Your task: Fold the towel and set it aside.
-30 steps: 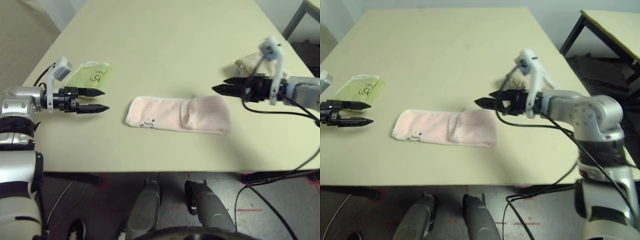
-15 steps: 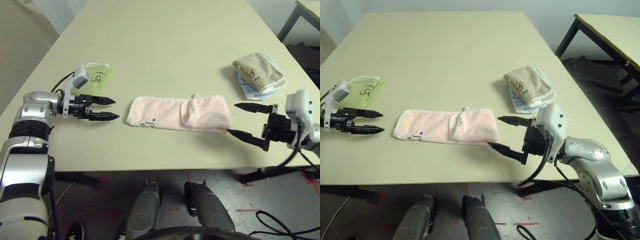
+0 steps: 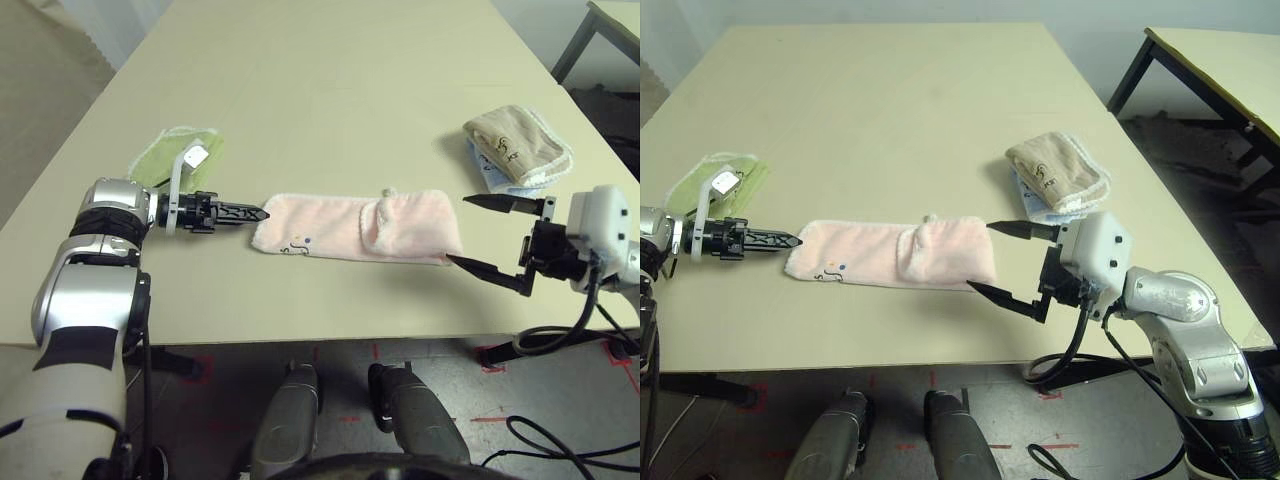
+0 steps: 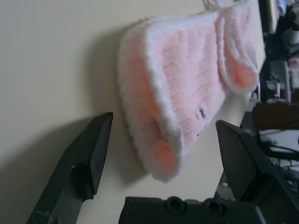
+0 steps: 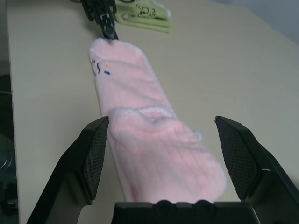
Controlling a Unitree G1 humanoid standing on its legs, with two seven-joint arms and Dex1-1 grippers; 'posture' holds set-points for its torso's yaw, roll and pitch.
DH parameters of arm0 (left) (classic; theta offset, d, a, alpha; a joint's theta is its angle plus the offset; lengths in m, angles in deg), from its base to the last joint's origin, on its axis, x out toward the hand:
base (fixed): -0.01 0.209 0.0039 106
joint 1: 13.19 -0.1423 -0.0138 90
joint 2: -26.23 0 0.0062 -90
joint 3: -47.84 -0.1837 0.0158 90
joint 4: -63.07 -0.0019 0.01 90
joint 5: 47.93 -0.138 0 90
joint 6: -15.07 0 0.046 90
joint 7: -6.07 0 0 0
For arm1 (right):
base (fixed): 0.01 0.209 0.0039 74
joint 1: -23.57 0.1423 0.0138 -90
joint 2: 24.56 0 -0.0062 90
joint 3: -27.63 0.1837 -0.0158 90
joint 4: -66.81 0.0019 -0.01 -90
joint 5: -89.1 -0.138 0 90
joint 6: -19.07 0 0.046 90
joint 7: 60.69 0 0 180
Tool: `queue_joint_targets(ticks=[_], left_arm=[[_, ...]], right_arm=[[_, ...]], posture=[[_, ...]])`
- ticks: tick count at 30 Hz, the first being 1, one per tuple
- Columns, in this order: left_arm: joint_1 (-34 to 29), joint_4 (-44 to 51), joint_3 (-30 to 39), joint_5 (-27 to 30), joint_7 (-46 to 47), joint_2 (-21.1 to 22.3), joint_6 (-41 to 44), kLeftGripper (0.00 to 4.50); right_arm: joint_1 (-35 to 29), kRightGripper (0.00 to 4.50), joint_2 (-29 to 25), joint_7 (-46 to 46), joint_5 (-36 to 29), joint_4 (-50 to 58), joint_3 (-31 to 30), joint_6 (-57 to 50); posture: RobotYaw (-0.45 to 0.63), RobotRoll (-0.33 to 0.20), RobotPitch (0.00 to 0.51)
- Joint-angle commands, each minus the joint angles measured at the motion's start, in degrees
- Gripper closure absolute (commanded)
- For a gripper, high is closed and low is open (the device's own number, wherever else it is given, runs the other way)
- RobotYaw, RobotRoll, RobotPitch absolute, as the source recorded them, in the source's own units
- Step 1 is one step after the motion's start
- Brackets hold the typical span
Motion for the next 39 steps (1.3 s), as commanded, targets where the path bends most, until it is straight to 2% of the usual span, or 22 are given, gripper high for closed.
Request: queue_joint_targets(ticks=[1, 5, 7, 9, 19, 26, 32, 37, 39], left_arm=[[-0.8, -1.9, -0.7, -1.4, 1.6, -2.0, 1.5, 0.00], [-1.1, -1.6, -2.1, -2.4, 1.0, -3.5, 1.4, 0.00], [-1.1, -1.6, -2.3, -2.8, 0.8, -3.7, 1.2, 0.40], [-1.0, -1.8, -2.2, -3.1, 0.7, -3.6, 1.3, 0.96], [-1.3, -1.4, -4.1, -2.8, -2.3, -1.6, 2.7, 4.43], [-2.4, 0.5, -7.0, 0.9, -2.3, 3.4, 3.1, 4.47], [-2.7, 3.3, -11.0, 5.3, -2.3, 11.5, 3.8, 4.47], [-4.4, 9.1, -15.5, 11.0, -2.3, 15.9, 4.8, 4.47], [-6.5, 16.6, -17.8, 16.8, -2.3, 18.4, 8.1, 4.47]], right_arm=[[-0.9, 0.03, -0.6, -0.9, -0.5, 1.6, -0.2, -0.8], [-1.0, 0.03, -0.5, -1.0, -0.6, 2.0, -0.5, -2.0], [-1.1, 0.00, -0.5, -1.0, -0.6, 2.1, -0.5, -2.5], [-1.2, 0.00, -0.4, -1.0, -0.5, 2.3, -0.4, -2.8], [-0.3, 0.00, -0.5, -1.1, -0.6, 1.7, -0.4, -4.1], [-2.7, 0.00, -4.1, -1.8, -3.2, 4.2, -1.2, -13.5], [-6.5, 0.00, -3.3, -1.7, -5.9, 6.6, 0.5, -15.4], [-6.8, 0.00, -2.7, -0.8, -5.8, 7.1, -0.2, -15.6], [-6.9, 0.00, -2.4, -0.4, -5.8, 7.3, -0.4, -15.9]], posture=[[-0.05, 0.000, 0.160], [-0.06, 0.000, 0.160], [-0.06, 0.000, 0.160], [-0.06, 0.000, 0.159], [-0.06, 0.000, 0.161], [-0.05, 0.000, 0.165], [-0.05, 0.000, 0.167], [-0.04, 0.000, 0.169], [-0.04, 0.000, 0.169]])
